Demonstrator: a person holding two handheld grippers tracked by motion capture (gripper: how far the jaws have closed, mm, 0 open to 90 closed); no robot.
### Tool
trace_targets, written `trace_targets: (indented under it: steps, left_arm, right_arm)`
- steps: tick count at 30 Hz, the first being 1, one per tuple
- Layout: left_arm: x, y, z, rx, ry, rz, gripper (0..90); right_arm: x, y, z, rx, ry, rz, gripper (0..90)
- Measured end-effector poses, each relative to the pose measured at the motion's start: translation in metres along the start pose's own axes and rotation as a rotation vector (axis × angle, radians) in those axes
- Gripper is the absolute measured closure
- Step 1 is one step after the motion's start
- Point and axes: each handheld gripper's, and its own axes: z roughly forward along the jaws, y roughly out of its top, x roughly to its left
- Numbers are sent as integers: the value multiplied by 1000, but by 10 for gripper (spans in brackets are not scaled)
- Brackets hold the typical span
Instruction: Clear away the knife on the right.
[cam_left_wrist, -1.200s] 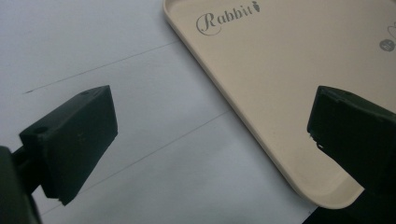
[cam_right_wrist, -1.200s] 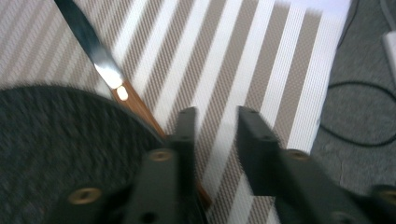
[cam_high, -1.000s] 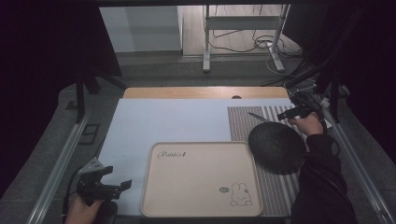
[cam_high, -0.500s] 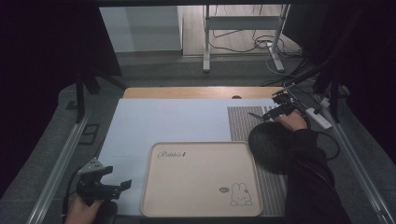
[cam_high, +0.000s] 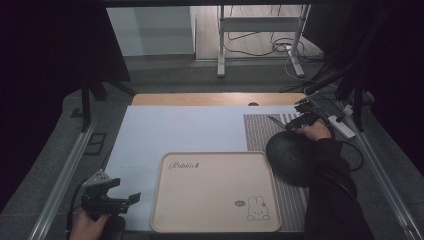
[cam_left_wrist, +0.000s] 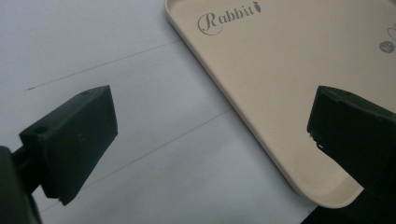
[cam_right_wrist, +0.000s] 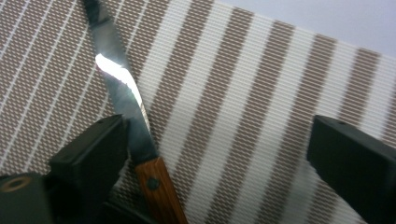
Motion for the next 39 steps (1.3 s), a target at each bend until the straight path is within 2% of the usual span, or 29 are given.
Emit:
trace_targets:
  steps: [2, 4, 6, 7, 8, 9, 10, 11, 13, 14, 16, 21, 32, 36, 39]
  left_arm:
    - [0, 0, 0, 0, 1, 0, 18]
    - [0, 0, 0, 0, 0, -1, 18]
    - [0, 0, 0, 1, 0, -1, 18]
    - [0, 0, 0, 0, 1, -1, 18]
    - [0, 0, 0, 1, 1, -1, 18]
    - [0, 0, 0, 1, 1, -2, 18]
    - [0, 0, 0, 1, 2, -2, 18]
    - [0, 0, 0, 1, 2, 0, 18]
    - [0, 1, 0, 3, 3, 2, 19]
    - [0, 1, 1, 3, 3, 3, 19]
    - [0, 1, 1, 3, 3, 3, 19]
    - [0, 1, 1, 3, 2, 2, 19]
    - [0, 1, 1, 3, 2, 3, 19]
    - [0, 1, 1, 4, 3, 3, 19]
    - [0, 1, 1, 4, 3, 4, 19]
  right_arm:
    - [-3, -2, -4, 0, 16, 1, 197]
    - [-6, -5, -7, -3, 3, 2, 250]
    - [-11, -11, -12, 5, -20, -4, 367]
    - [-11, -11, -12, 5, -20, -4, 367]
    - [-12, -13, -13, 12, -29, -8, 410]
    - [-14, -15, -15, 16, -22, -9, 464]
    - [-17, -19, -18, 24, 4, -21, 594]
    - [-17, -19, -18, 24, 4, -21, 594]
    - [-16, -21, -22, 54, 15, -48, 766]
    - [-16, -22, -22, 60, 11, -60, 771]
    - [-17, -22, -24, 82, 19, -50, 773]
    - [-21, -23, -26, 82, -10, -67, 774]
    - [-29, -25, -47, 38, -16, -73, 774]
    - [-26, -27, -56, 31, -1, -75, 774]
    - [-21, -28, -60, 28, 30, -75, 774]
